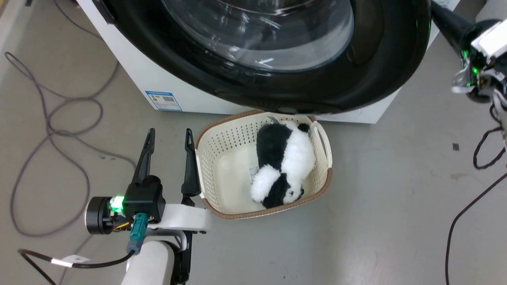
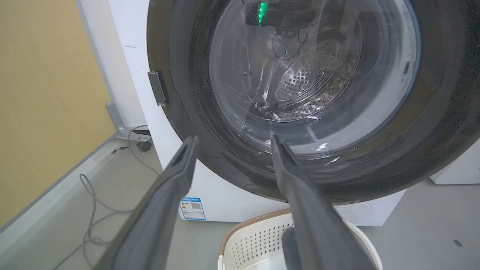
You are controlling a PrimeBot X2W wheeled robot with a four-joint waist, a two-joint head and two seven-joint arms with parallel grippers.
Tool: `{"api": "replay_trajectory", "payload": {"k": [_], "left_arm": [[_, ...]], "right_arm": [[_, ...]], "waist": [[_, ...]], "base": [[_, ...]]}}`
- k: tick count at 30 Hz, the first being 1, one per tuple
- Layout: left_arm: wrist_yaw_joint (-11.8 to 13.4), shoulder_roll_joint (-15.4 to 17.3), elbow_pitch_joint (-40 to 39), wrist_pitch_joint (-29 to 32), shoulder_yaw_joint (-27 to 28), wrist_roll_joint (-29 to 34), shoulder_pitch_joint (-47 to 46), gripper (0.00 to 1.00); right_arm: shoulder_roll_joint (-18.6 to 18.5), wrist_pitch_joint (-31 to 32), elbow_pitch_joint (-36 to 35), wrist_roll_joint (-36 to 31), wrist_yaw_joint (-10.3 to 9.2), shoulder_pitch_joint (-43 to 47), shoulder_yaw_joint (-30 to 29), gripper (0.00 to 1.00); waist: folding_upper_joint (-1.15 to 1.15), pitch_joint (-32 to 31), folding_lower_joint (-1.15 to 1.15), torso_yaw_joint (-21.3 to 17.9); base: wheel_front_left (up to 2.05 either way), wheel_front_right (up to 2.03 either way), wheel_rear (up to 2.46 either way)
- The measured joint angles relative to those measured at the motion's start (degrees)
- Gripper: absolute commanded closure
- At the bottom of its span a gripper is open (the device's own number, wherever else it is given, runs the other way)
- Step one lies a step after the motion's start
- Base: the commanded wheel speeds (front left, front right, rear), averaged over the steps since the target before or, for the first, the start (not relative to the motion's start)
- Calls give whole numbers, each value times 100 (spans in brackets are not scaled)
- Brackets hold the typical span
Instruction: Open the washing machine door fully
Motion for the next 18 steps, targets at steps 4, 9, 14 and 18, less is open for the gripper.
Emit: {"api": "replay_trajectory", "payload": {"k": [4,9,14,18], "left_arm": [[0,0,15,0,23,33,125,0],[-25,0,37,-1,93,54,295,0],[-43,0,67,0,168,86,453,0],[-86,-1,73,-1,187,86,534,0]], "right_arm": [[4,-26,-66,69,0,233,11,100],[49,-12,-279,177,0,578,59,100],[314,85,-654,257,20,927,233,100],[388,153,-888,326,32,1265,323,100]], "waist": [[0,-150,0,28],[0,-369,0,17],[0,-587,0,-31],[0,-744,0,-67]], "base": [[0,0,0],[0,0,0],[0,0,0],[0,0,0]]}}
